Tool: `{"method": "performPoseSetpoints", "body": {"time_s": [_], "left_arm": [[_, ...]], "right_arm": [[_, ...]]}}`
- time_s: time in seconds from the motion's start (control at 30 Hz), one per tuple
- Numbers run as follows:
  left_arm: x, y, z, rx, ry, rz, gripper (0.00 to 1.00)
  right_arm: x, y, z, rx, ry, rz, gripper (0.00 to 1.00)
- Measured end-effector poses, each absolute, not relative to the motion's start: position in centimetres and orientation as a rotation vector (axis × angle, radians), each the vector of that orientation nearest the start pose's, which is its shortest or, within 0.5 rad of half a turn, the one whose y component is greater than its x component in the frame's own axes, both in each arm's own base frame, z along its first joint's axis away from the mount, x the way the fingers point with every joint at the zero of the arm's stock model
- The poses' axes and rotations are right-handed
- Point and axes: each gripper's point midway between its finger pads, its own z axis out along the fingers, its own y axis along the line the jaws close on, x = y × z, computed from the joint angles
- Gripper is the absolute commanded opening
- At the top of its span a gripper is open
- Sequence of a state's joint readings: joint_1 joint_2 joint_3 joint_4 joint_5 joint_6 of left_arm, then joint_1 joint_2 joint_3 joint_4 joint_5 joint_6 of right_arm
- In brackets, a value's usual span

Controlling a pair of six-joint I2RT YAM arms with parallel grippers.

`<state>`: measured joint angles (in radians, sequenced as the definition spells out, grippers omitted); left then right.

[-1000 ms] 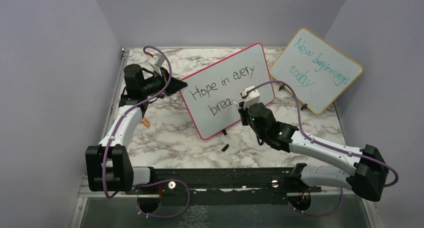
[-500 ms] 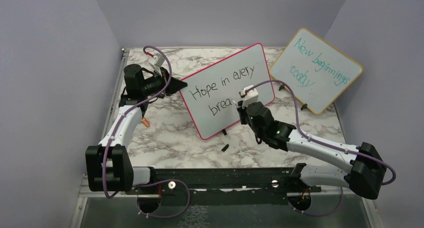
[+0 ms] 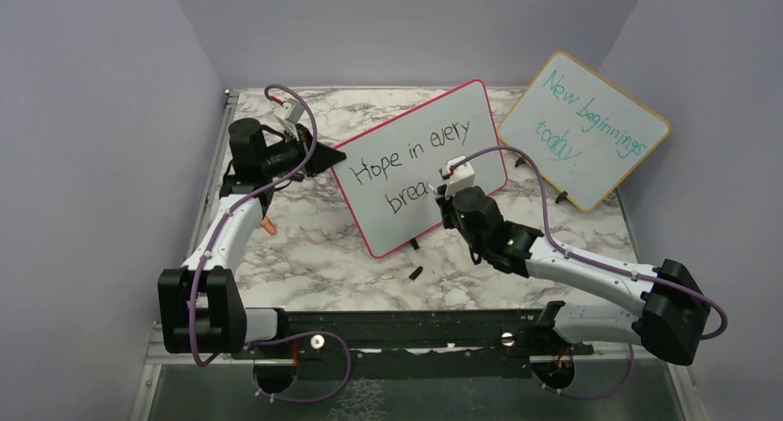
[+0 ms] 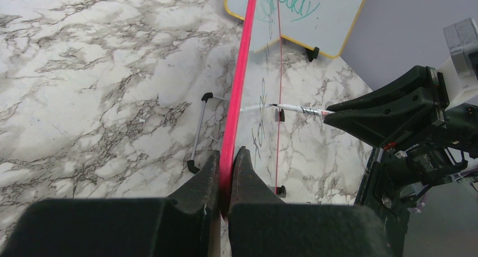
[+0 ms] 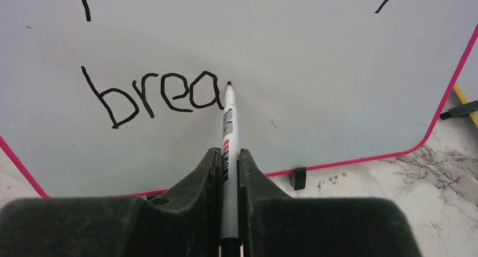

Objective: Write a sentence on the whiteboard

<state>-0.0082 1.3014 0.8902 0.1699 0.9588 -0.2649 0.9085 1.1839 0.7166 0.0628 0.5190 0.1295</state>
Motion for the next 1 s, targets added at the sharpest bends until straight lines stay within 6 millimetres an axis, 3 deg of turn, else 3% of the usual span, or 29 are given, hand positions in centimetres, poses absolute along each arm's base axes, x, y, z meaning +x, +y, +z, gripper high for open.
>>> {"method": "performPoseSetpoints", "body": {"time_s": [1.0], "left_arm": [[34.9, -15.3, 24.6, 0.467, 1.77, -1.054, 0.0]], "right_arm": [[29.9, 21.6, 17.7, -0.355, 1.876, 0.14, 0.01]]}}
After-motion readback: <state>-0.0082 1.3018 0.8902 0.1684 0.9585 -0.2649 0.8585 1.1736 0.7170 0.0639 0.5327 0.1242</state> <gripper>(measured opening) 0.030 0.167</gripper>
